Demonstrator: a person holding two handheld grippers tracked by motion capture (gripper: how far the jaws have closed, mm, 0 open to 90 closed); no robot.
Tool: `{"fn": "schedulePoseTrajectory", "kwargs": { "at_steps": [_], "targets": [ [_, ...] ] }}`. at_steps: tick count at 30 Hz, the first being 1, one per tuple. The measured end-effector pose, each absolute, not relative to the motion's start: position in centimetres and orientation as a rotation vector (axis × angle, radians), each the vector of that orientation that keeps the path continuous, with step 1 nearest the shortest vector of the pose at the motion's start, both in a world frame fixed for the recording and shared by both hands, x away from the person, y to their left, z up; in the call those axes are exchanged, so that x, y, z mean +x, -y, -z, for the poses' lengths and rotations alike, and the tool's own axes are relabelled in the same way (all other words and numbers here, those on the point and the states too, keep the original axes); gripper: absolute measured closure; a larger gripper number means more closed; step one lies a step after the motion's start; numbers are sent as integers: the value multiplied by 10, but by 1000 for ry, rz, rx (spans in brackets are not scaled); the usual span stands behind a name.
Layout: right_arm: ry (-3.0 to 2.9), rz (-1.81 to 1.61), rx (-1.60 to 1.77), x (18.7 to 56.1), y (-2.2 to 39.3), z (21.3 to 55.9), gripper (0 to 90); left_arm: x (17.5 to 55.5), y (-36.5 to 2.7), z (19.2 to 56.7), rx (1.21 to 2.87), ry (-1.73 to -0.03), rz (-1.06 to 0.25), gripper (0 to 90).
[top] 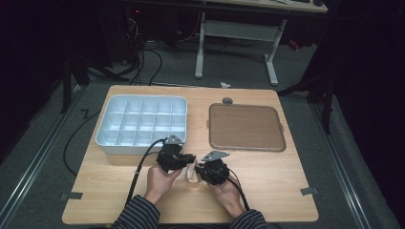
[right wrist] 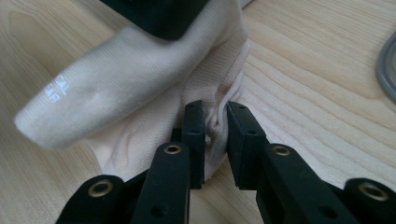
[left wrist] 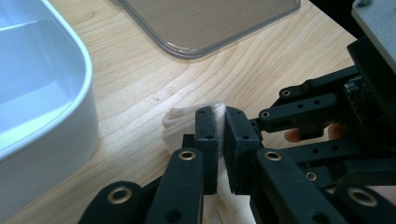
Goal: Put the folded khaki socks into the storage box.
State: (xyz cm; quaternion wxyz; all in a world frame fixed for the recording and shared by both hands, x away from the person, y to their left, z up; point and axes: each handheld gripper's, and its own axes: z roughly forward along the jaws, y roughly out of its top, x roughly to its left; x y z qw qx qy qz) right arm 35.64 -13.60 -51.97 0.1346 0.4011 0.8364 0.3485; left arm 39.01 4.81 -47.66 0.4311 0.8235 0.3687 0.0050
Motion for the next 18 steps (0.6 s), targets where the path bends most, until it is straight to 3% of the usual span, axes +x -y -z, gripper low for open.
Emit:
{"fn": "schedulePoseTrajectory", "kwargs": {
  "at_steps": [18],
  "targets": [
    [-2440,-1101,1170,358,134,523,762,398,-44,495,2089,-920,-4,849]
  ]
}}
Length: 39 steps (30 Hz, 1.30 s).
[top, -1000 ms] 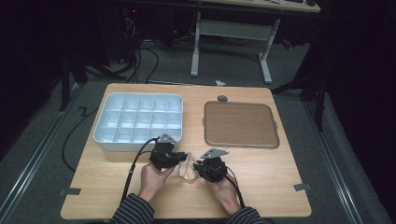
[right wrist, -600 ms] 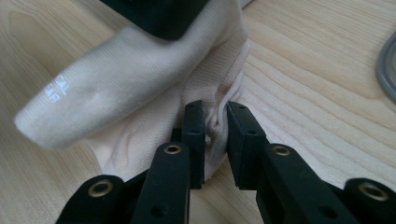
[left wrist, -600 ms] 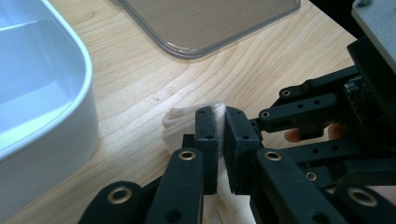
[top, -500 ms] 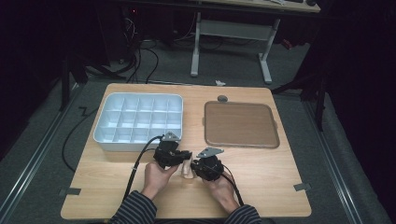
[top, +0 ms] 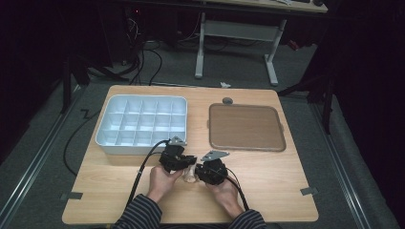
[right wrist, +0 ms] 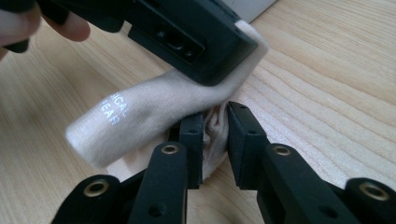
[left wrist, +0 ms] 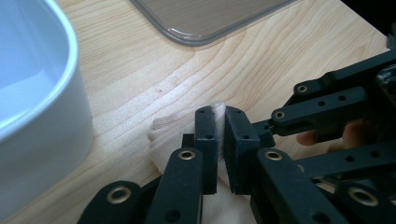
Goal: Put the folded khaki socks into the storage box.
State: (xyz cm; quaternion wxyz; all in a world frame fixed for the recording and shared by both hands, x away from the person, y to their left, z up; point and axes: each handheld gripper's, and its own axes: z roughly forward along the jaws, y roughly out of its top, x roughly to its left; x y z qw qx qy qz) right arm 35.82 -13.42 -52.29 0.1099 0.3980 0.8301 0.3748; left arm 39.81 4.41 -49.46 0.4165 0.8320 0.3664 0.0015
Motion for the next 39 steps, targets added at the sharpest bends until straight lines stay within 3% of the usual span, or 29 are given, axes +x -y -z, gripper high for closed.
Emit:
{"fn": "schedulePoseTrajectory", "kwargs": {
  "at_steps": [6,16,25,33,39],
  "targets": [
    [-2407,-1125,1206,352,143,522,675,400,-45,502,2107,-941,-11,849],
    [-2374,-1210,1127,325,153,500,671,399,-43,505,2115,-931,-23,849],
    [-2403,-1236,1050,319,134,498,646,398,-42,506,2121,-914,-21,849],
    [-2440,-1129,1009,322,129,505,833,398,-42,506,2125,-905,-21,849],
    [-2450,-1060,979,317,129,513,862,400,-43,506,2123,-904,-32,849]
  ]
}}
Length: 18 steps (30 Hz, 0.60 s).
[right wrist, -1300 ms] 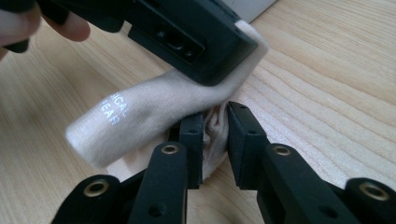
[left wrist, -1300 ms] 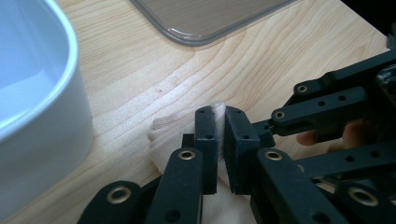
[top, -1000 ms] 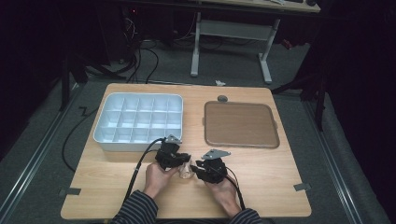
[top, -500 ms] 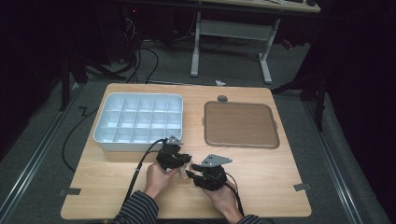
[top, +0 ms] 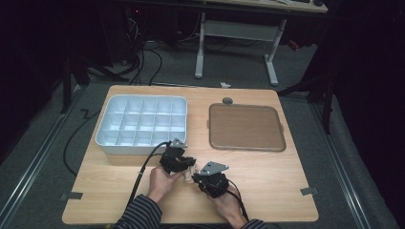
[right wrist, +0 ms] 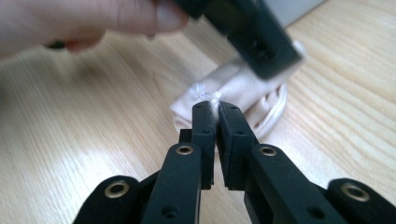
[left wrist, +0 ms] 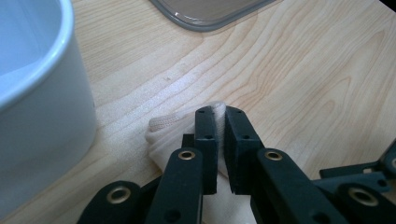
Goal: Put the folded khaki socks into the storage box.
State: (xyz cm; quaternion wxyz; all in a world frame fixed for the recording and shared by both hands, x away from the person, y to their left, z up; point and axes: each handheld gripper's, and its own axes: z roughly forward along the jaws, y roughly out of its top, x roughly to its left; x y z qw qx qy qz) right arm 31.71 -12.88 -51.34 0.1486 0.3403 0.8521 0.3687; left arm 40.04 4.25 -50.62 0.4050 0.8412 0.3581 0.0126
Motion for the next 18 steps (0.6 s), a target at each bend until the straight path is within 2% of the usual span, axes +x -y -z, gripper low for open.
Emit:
{"fn": "schedulePoseTrajectory", "kwargs": {
  "at_steps": [11,13,15,16,18],
  "targets": [
    [-2448,-1035,993,321,132,525,870,408,-35,509,2131,-899,-64,843],
    [-2445,-1053,1010,323,134,525,870,407,-36,506,2119,-896,-41,813],
    [-2436,-1059,1019,323,134,526,869,404,-38,503,2108,-894,-45,725],
    [-2434,-1056,1027,323,134,526,869,402,-40,501,2100,-891,-58,725],
    [-2428,-1076,1036,324,134,527,869,398,-43,499,2096,-891,-75,671]
  ]
}}
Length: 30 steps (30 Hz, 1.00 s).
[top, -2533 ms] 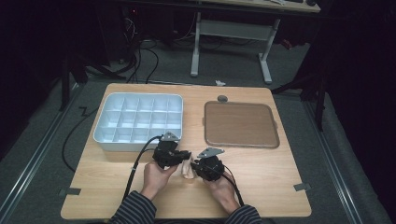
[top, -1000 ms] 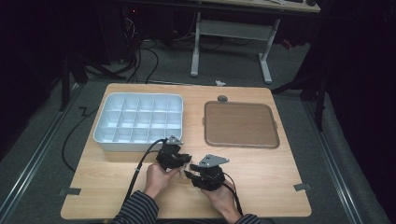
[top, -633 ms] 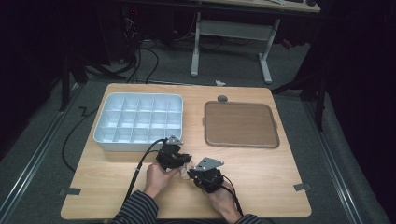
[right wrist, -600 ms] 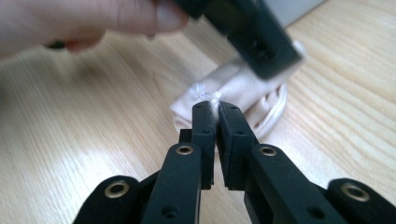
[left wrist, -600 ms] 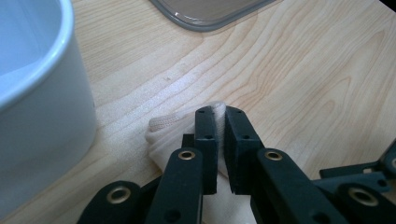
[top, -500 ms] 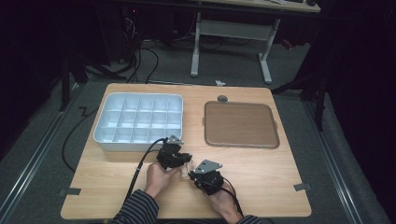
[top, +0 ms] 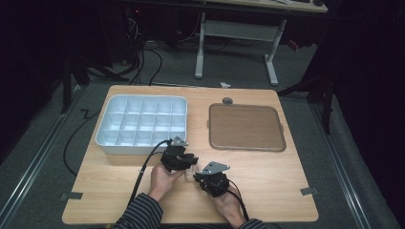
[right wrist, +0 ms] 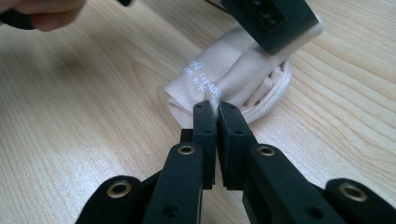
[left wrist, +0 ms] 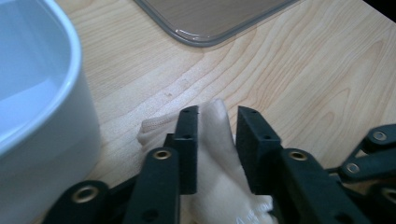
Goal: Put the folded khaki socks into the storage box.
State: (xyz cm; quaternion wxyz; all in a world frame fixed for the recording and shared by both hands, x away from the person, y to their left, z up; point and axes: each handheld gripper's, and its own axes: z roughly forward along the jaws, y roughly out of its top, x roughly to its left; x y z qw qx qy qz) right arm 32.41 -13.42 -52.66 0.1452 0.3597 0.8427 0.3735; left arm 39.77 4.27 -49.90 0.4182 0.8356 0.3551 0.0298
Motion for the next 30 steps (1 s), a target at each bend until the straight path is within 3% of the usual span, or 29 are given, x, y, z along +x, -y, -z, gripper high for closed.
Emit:
{"fn": "schedulePoseTrajectory", "kwargs": {
  "at_steps": [11,16,24,30],
  "targets": [
    [-2419,-1086,1053,324,134,527,867,365,-66,511,2060,-1013,-161,527],
    [-2418,-1090,1056,325,134,527,866,363,-64,518,2054,-1032,-145,526],
    [-2399,-1087,1035,326,132,529,862,363,-58,521,2119,-1002,-284,540],
    [-2384,-1101,1055,327,132,529,856,370,-61,519,2110,-1020,-240,500]
  ]
}}
